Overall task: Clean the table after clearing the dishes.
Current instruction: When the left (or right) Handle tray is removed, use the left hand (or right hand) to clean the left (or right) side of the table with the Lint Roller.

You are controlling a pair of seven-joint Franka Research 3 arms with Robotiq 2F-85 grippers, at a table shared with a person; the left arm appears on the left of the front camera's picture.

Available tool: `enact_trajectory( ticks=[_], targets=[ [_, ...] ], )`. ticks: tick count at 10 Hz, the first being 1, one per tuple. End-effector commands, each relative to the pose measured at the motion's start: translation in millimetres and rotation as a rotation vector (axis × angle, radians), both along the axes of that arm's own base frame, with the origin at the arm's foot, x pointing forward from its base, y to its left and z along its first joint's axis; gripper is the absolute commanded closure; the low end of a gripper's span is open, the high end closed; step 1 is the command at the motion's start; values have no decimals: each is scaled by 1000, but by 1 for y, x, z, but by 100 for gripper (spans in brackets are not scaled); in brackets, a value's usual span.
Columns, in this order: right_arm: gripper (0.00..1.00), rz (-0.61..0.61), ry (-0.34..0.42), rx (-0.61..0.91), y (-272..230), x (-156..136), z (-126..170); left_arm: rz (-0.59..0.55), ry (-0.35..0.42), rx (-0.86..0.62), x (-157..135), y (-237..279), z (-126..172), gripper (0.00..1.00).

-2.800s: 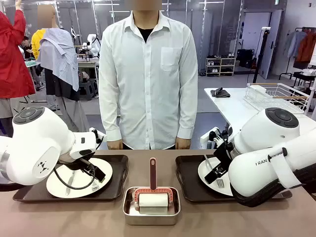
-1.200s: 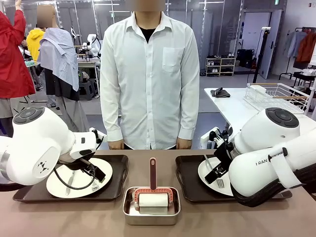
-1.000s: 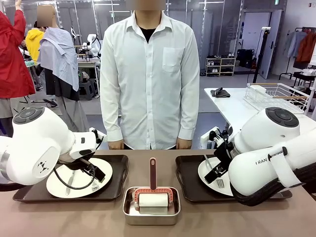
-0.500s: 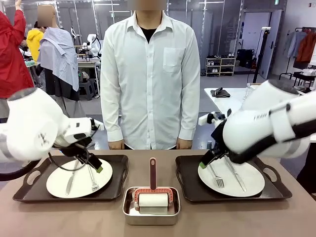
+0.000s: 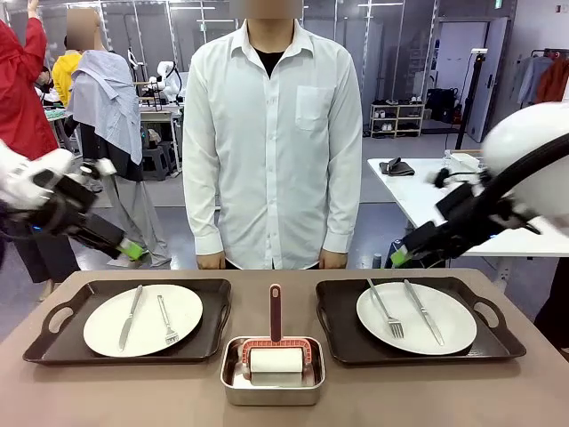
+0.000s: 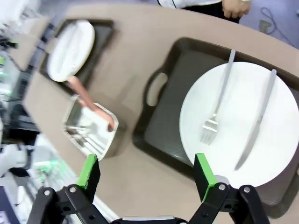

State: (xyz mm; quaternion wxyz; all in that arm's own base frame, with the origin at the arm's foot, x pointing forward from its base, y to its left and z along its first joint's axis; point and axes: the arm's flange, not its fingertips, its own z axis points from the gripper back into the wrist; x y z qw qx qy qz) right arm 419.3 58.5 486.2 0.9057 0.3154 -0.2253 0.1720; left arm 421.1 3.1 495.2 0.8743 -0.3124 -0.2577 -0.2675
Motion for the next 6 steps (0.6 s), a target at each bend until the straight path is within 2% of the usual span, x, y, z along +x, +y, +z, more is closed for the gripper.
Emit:
enact_trajectory(
  ticks=[1, 3, 4, 5, 6],
  targets=[
    [0, -103, 29, 299, -72, -21, -6, 84, 66, -226, -12, 65, -10, 0],
    [0, -272, 12, 511, -157, -52, -11, 236, 86, -386, -34, 146, -16, 0],
    [0, -351, 10, 539, -193, -66, -20, 363, 65, -462, -54, 185, -23, 0],
    [0, -392, 27, 552, -209, -79, -27, 442, 57, -502, -67, 210, -28, 0],
    [0, -489, 1, 602, -232, -97, -35, 501, 38, -519, -77, 233, -28, 0]
  ],
)
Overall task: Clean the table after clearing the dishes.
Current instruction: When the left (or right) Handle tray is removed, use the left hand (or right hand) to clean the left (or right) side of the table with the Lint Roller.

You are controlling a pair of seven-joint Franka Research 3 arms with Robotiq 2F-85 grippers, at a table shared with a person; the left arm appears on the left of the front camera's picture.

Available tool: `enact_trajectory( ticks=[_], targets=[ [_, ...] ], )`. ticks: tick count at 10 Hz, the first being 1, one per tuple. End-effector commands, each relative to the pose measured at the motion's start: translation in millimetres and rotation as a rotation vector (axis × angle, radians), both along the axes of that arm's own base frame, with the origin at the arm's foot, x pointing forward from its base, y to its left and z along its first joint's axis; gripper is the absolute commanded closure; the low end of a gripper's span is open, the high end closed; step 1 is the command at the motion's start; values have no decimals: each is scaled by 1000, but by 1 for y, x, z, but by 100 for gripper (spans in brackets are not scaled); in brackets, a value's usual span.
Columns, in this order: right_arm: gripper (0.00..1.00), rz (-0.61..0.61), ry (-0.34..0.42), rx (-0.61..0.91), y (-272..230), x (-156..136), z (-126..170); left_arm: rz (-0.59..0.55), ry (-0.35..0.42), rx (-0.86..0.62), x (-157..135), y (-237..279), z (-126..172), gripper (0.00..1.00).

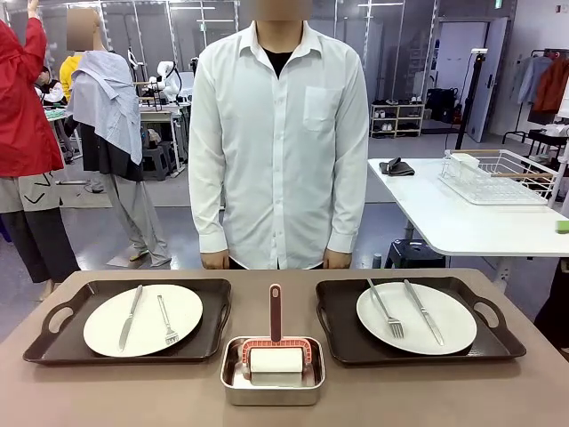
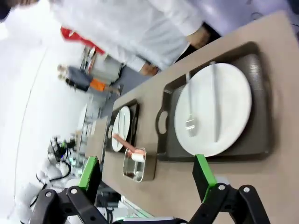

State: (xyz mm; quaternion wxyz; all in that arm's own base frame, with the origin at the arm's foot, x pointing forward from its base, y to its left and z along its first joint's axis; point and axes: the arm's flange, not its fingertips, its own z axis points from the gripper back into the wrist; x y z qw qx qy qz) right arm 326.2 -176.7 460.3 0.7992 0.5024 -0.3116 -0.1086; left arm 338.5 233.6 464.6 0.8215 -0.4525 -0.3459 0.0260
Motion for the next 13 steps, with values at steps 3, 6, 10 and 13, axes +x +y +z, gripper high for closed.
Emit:
enact_trajectory(
  ticks=[3, 6, 10, 13],
  targets=[
    [0, -212, -55, 134, -53, -48, -37, 165, -27, -42, -24, 30, -2, 0],
    [0, -202, 5, 111, -62, -38, -26, 165, -4, -37, -27, 39, -2, 0],
    [0, -202, 5, 111, -62, -38, -26, 165, -4, -37, -27, 39, -2, 0],
    [0, -202, 5, 111, -62, -38, -26, 165, -4, -37, -27, 39, -2, 0]
  ],
)
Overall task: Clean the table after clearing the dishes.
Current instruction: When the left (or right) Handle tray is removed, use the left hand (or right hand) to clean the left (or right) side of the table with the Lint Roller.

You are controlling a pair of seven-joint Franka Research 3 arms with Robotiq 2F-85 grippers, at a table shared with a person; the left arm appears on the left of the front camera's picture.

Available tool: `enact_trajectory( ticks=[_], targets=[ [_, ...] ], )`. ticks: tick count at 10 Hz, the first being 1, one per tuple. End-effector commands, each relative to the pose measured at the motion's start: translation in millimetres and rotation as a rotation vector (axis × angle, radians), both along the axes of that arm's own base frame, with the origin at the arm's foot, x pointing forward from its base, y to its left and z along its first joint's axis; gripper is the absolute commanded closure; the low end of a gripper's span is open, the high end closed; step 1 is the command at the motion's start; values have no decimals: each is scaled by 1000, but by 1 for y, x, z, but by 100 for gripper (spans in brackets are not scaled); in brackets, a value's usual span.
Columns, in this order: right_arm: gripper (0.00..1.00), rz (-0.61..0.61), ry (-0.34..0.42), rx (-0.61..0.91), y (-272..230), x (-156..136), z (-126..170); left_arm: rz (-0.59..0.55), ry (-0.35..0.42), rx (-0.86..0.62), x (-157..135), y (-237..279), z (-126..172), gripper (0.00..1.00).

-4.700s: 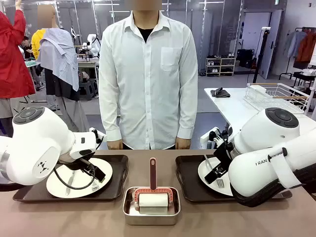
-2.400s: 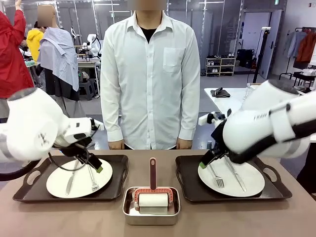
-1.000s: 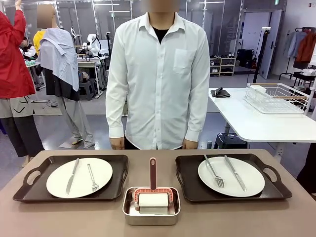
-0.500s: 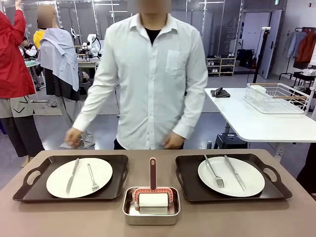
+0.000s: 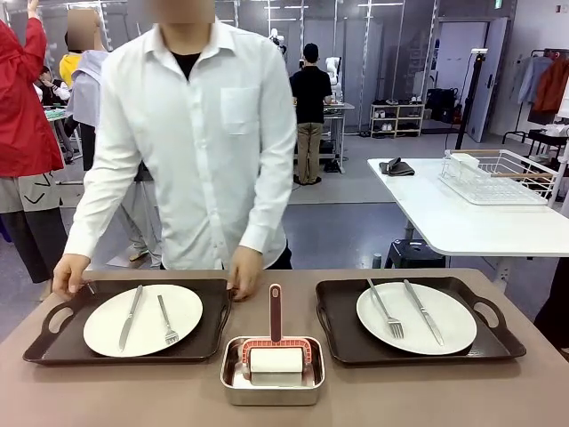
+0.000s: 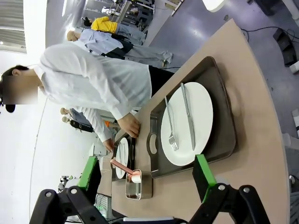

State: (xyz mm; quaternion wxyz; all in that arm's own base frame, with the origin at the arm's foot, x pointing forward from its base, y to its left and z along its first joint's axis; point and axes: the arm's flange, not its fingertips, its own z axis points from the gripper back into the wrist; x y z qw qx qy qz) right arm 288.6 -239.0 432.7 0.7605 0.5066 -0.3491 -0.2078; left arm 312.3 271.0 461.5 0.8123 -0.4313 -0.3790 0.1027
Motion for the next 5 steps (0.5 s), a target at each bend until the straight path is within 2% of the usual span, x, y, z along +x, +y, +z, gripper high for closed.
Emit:
enact_trajectory(
  ticks=[1, 5],
  targets=[
    [0, 0, -10, 10, 0, -1, 2, -6, -15, -11, -1, 1, 1, 0],
    [0, 0, -10, 10, 0, -1, 2, -6, -15, -11, -1, 1, 1, 0]
  ],
)
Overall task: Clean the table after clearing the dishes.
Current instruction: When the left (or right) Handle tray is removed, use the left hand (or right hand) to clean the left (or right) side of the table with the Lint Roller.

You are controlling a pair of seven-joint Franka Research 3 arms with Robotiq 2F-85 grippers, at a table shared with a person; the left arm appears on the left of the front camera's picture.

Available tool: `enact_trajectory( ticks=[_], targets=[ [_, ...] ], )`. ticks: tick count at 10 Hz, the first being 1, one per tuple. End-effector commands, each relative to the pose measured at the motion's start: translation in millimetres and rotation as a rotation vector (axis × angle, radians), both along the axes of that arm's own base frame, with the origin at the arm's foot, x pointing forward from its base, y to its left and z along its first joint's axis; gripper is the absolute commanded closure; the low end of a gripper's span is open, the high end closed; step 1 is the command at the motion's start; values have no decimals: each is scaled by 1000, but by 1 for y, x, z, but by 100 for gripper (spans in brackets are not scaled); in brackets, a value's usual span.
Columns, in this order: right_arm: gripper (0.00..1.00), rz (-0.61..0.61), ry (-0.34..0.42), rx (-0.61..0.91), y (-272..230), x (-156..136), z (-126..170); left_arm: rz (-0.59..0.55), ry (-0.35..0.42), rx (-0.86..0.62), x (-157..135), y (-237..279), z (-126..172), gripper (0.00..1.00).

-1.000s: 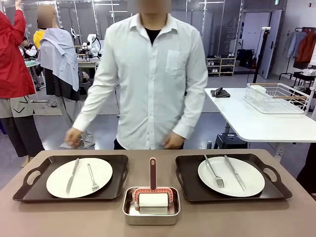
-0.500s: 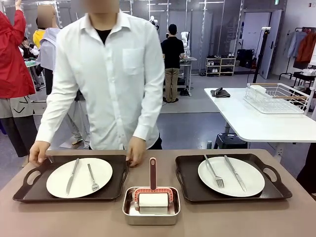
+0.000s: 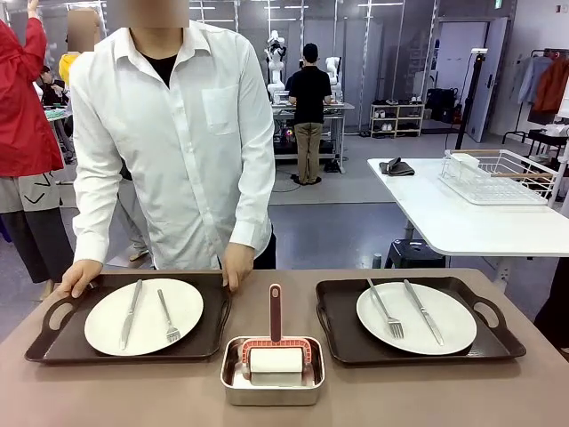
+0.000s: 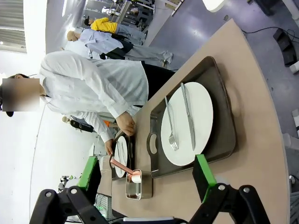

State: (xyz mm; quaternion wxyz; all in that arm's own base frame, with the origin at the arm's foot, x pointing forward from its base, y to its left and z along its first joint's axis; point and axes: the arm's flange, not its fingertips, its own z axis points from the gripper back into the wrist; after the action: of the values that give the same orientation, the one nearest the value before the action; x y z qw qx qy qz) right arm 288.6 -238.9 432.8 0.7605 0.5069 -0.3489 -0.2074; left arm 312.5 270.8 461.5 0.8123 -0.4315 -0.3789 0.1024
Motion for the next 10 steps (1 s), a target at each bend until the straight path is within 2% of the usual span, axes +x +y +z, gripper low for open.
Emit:
enact_trajectory(
  ticks=[1, 10],
  targets=[
    [0, -1, -10, 10, 0, -1, 2, -5, -15, -11, -1, 2, 1, 0],
    [0, -1, -10, 10, 0, -1, 2, -5, -15, -11, -1, 2, 1, 0]
  ],
)
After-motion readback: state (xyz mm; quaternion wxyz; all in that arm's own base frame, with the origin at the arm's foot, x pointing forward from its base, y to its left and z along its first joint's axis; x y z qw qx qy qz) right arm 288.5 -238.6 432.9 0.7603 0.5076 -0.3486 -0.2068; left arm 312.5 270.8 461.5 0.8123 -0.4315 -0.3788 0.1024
